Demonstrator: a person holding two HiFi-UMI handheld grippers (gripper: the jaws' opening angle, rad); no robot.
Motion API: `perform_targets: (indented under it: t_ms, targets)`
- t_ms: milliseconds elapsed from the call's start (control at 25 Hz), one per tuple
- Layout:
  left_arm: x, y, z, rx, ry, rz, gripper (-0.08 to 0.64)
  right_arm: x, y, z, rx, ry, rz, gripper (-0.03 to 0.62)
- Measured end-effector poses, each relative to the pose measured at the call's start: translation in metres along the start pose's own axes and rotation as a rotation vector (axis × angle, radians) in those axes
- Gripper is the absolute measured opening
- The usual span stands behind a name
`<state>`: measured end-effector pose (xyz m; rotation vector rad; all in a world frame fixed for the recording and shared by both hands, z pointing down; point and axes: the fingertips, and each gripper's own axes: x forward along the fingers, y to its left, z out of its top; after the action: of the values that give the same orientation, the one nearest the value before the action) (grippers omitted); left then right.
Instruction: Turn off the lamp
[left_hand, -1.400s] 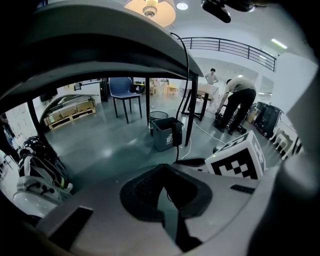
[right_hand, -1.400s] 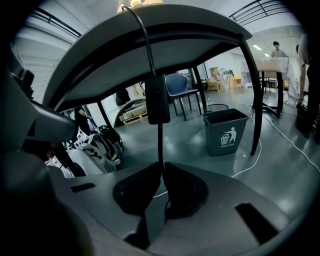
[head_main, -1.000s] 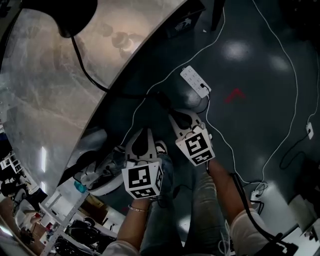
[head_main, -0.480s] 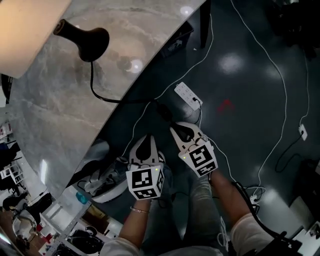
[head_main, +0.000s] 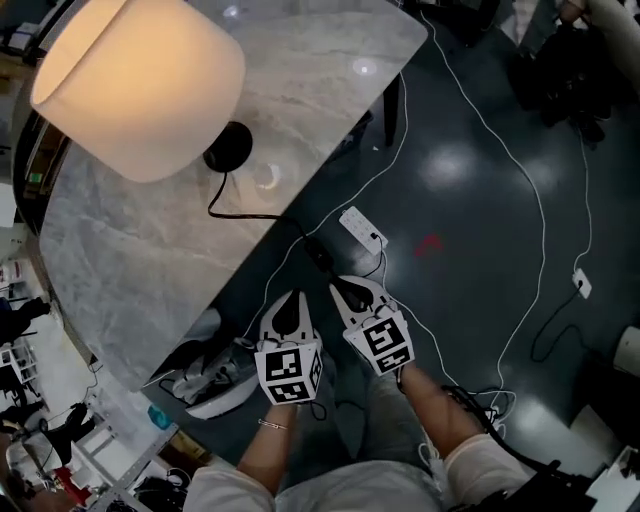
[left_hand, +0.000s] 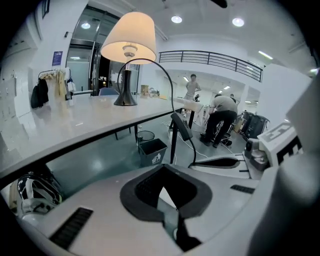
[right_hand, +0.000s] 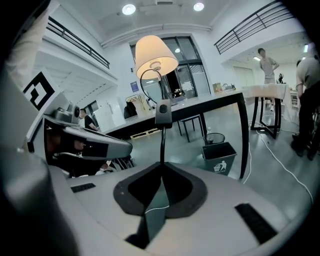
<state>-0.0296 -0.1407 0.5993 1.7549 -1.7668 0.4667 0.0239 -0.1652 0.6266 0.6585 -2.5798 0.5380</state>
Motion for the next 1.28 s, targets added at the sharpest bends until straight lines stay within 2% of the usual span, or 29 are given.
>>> perform_targets:
  t_ms: [320,600,1040,1160,1280]
  targets:
    - [-0.035,-0.012,0.065,0.019,-0.047,-0.021,0.008,-0.021,0.007,0.04,-0.02,0.041,-0.018,0.014]
    - [-0.021,-0.018,0.067,0.002,-0.028,-0.063,0.008,-0.018,0.002,0.02,-0.012,0.09,-0.024,0.014]
    - [-0.01,-0.023,0.08,-0.034,-0.012,-0.119,0.011,-0.016,0.007,0.019,-0.021,0.089,-0.018,0.014]
    - [-0.008,-0.029,0.086,-0.044,-0.018,-0.152,0.09,-0.015,0.007,0.019,-0.019,0.093,-0.017,0.014]
    - [-0.001,-0.033,0.09,-0.059,-0.019,-0.177,0.11,-0.013,0.003,0.019,-0.023,0.098,-0.014,0.012]
